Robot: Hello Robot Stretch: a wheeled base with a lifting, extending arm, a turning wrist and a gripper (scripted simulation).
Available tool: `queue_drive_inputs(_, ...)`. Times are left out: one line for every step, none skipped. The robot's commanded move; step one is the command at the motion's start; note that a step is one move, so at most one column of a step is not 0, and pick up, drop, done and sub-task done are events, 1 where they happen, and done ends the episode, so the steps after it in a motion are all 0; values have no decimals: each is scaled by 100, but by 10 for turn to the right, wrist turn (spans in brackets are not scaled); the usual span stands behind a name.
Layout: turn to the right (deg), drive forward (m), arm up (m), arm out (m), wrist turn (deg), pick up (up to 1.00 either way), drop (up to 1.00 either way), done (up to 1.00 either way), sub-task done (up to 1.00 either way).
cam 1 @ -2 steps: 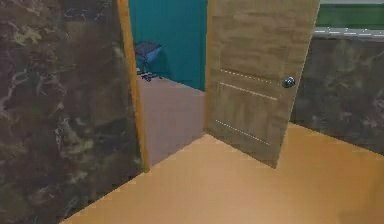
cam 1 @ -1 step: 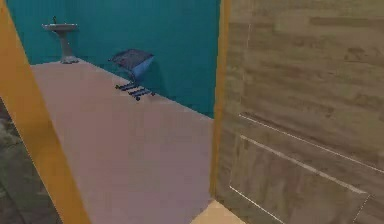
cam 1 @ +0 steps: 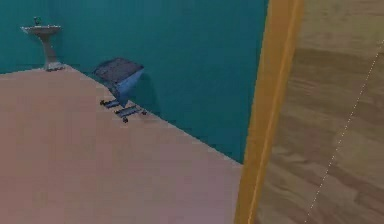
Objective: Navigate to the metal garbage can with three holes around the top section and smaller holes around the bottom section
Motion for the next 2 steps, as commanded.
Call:
queue_drive_inputs(-450,0,0,0,0,0,0,0,0)
queue_drive_inputs(-270,0,0,0,0,0,0,0,0)
